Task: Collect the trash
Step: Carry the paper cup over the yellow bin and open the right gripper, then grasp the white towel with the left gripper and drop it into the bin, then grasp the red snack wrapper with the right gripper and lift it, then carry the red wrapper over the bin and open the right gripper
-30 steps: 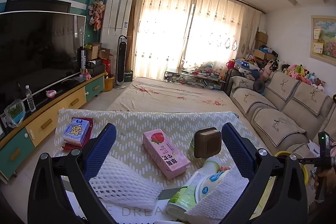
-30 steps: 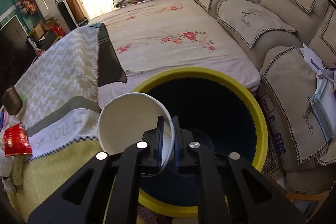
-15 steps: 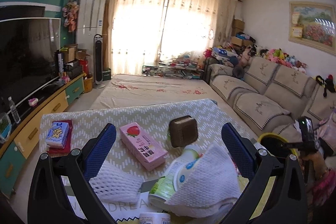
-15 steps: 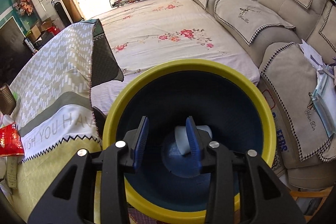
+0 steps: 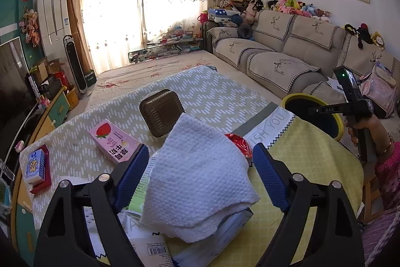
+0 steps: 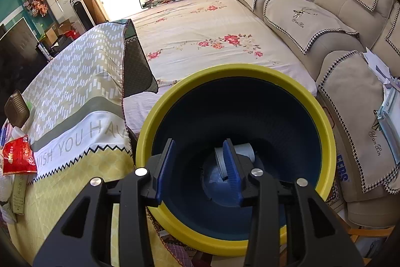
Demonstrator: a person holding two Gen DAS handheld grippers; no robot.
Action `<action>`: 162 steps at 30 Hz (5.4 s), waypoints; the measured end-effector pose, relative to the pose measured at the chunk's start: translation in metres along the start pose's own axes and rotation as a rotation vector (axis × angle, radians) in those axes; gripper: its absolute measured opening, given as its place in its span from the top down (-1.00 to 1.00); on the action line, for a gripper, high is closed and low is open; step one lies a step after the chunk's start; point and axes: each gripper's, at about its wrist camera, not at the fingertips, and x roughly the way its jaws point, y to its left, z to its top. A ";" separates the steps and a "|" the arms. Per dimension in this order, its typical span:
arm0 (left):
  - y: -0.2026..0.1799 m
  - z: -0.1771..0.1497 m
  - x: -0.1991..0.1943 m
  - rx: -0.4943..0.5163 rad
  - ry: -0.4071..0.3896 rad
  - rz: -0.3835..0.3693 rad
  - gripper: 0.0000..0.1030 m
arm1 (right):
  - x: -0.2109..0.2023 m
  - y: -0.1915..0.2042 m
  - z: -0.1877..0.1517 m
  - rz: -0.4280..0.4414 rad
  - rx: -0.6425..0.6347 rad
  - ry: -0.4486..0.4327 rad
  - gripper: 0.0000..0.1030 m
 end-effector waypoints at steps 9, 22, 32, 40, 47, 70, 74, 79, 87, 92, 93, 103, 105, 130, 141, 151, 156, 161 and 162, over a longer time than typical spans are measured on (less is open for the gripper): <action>0.015 -0.004 0.009 -0.027 0.030 -0.015 0.39 | -0.002 -0.003 0.001 0.007 0.010 -0.007 0.24; 0.027 0.013 -0.036 -0.070 -0.131 0.012 0.89 | -0.012 -0.002 -0.001 0.033 0.006 -0.019 0.25; -0.002 0.047 -0.086 -0.029 -0.213 0.052 0.89 | -0.030 -0.014 0.000 0.086 0.020 -0.057 0.25; -0.056 0.078 -0.090 0.012 -0.223 -0.028 0.89 | -0.047 -0.042 -0.001 0.128 0.054 -0.098 0.24; -0.137 0.096 -0.033 0.073 -0.137 -0.195 0.89 | -0.073 -0.083 -0.003 0.100 0.089 -0.162 0.18; -0.274 0.111 0.163 0.117 0.096 -0.263 -0.13 | -0.099 -0.160 -0.022 0.104 0.196 -0.220 -0.02; -0.247 0.110 0.131 0.075 0.024 -0.242 -0.13 | -0.097 -0.152 -0.021 0.110 0.184 -0.213 -0.03; -0.213 0.106 0.066 0.019 -0.076 -0.194 -0.13 | -0.089 -0.131 -0.021 0.136 0.144 -0.184 -0.03; -0.149 0.069 -0.037 -0.070 -0.175 -0.004 -0.20 | -0.080 -0.043 -0.024 0.267 -0.056 -0.137 -0.03; -0.099 0.038 -0.085 -0.174 -0.216 0.138 -0.23 | -0.083 0.035 -0.039 0.384 -0.235 -0.111 -0.03; -0.089 0.033 -0.091 -0.196 -0.216 0.157 -0.24 | -0.083 0.052 -0.042 0.406 -0.273 -0.103 -0.03; -0.023 -0.021 -0.120 -0.333 -0.181 0.241 -0.25 | -0.076 0.177 -0.067 0.491 -0.583 -0.085 -0.03; -0.022 -0.025 -0.120 -0.343 -0.178 0.240 -0.25 | -0.070 0.194 -0.069 0.474 -0.628 -0.087 -0.03; -0.011 -0.038 -0.099 -0.402 -0.128 0.191 -0.29 | -0.028 0.241 -0.057 0.392 -0.807 -0.066 0.30; -0.012 -0.037 -0.094 -0.395 -0.120 0.184 -0.31 | -0.047 0.201 -0.037 0.483 -0.630 -0.093 0.82; -0.019 -0.034 -0.086 -0.370 -0.101 0.175 -0.31 | -0.086 0.121 -0.028 0.501 -0.441 -0.171 0.82; -0.025 -0.030 -0.082 -0.356 -0.095 0.167 -0.31 | -0.080 0.047 -0.014 0.335 -0.288 -0.191 0.82; -0.032 -0.027 -0.072 -0.339 -0.076 0.151 -0.31 | -0.052 -0.019 -0.010 0.159 -0.145 -0.136 0.80; -0.033 -0.026 -0.070 -0.336 -0.072 0.147 -0.31 | -0.046 -0.028 -0.009 0.134 -0.129 -0.128 0.78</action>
